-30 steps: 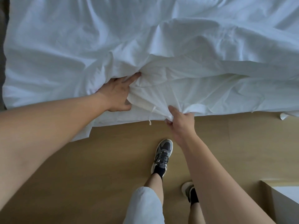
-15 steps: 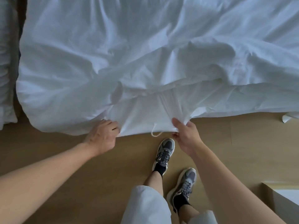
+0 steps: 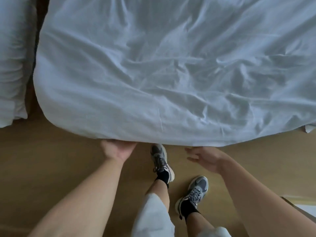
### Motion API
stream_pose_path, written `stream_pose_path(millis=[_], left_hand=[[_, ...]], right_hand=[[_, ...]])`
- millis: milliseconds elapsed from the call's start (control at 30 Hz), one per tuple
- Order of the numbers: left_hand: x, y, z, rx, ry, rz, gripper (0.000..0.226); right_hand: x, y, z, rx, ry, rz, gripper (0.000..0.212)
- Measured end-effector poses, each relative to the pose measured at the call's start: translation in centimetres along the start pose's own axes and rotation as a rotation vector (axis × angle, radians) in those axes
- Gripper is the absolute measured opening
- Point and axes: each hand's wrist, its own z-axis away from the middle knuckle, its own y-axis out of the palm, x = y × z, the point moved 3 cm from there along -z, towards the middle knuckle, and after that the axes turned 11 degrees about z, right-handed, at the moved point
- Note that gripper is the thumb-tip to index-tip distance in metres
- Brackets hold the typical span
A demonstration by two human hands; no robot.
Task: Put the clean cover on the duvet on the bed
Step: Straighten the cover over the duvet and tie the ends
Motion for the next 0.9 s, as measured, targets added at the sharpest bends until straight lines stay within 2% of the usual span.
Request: stream_pose_path(millis=[33, 100, 133, 200, 267, 300, 367, 467, 600, 733, 800, 900], left_hand=[[0.0, -0.5, 0.0, 0.028, 0.039, 0.045, 0.079], [-0.9, -1.4, -0.2, 0.037, 0.101, 0.07, 0.094], [-1.7, -1.8, -0.5, 0.062, 0.129, 0.056, 0.103], [-4.3, -2.6, -1.7, 0.051, 0.227, 0.006, 0.107], [-7.5, -2.8, -3.6, 0.022, 0.33, -0.047, 0.09], [-8.9, -2.6, -4.4, 0.016, 0.349, -0.069, 0.082], [-11.1, -1.7, -5.7, -0.015, 0.34, -0.08, 0.072], [-12.4, -1.4, -6.3, -0.092, 0.247, -0.113, 0.069], [-12.1, -1.6, -5.7, -0.09, 0.06, -0.089, 0.072], [-9.4, -0.2, -4.5, -0.06, -0.226, -0.099, 0.098], [-8.5, 1.0, -4.2, -0.032, -0.181, -0.06, 0.097], [-8.8, 2.5, -4.1, -0.045, 0.005, 0.018, 0.079]], right_hand=[[-0.8, 0.2, 0.2, 0.072, 0.018, -0.01, 0.045], [-1.2, 1.2, -0.4, 0.165, -0.004, -0.063, 0.092], [-0.8, 2.0, -1.2, 0.168, -0.036, -0.104, 0.104], [1.4, 3.9, -3.6, 0.14, -0.155, -0.277, 0.094], [4.3, 5.7, -6.4, 0.115, -0.29, -0.588, 0.082], [5.4, 6.6, -7.3, 0.072, -0.32, -0.737, 0.082], [7.0, 8.2, -8.4, -0.042, -0.363, -0.887, 0.088], [6.7, 10.0, -8.6, -0.135, -0.41, -0.934, 0.091], [5.9, 10.8, -7.9, -0.131, -0.441, -0.877, 0.069], [5.7, 11.5, -6.6, -0.161, -0.418, -0.814, 0.056], [5.8, 11.8, -6.2, -0.181, -0.413, -0.825, 0.05], [7.0, 12.4, -5.7, -0.206, -0.402, -0.833, 0.042]])
